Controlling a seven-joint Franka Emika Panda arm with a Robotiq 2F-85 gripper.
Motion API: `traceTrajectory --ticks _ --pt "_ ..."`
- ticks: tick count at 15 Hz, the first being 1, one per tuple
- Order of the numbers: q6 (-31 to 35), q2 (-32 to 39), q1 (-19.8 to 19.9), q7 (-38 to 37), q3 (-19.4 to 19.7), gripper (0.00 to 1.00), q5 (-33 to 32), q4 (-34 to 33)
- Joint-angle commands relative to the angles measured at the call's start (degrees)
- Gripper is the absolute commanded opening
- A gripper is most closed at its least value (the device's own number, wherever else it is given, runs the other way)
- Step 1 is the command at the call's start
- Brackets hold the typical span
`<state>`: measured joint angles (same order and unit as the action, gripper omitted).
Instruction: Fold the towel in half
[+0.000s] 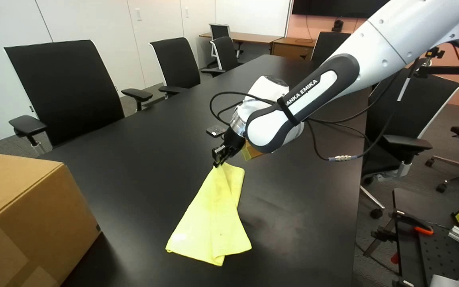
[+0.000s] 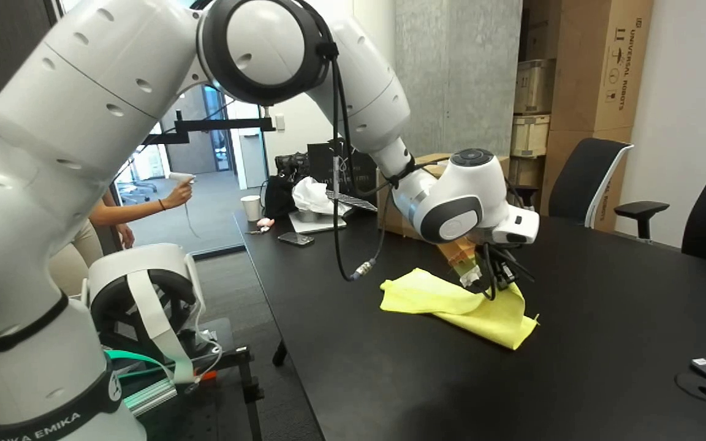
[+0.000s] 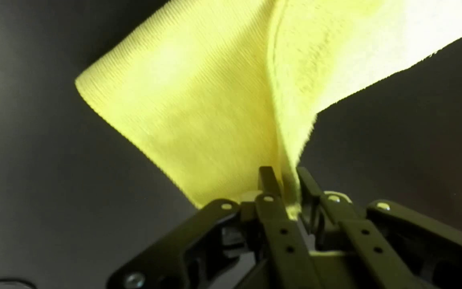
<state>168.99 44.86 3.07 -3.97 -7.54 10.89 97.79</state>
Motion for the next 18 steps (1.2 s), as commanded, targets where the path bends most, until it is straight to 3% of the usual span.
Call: traceTrajectory --ticks 1,5,8,18 --pt "1.2 4.4 -2.2 -2.9 2.6 0.51 0.1 -6.9" --pt "-1.9 3.5 -2.9 -4.5 5.2 0.81 -0.4 -6.8" --pt "-7.0 -0.9 -2.3 -3.4 5.1 1.00 -0.6 0.1" --pt "-9.1 -13.4 -5.2 -0.2 0.9 1.00 -1.3 24.4"
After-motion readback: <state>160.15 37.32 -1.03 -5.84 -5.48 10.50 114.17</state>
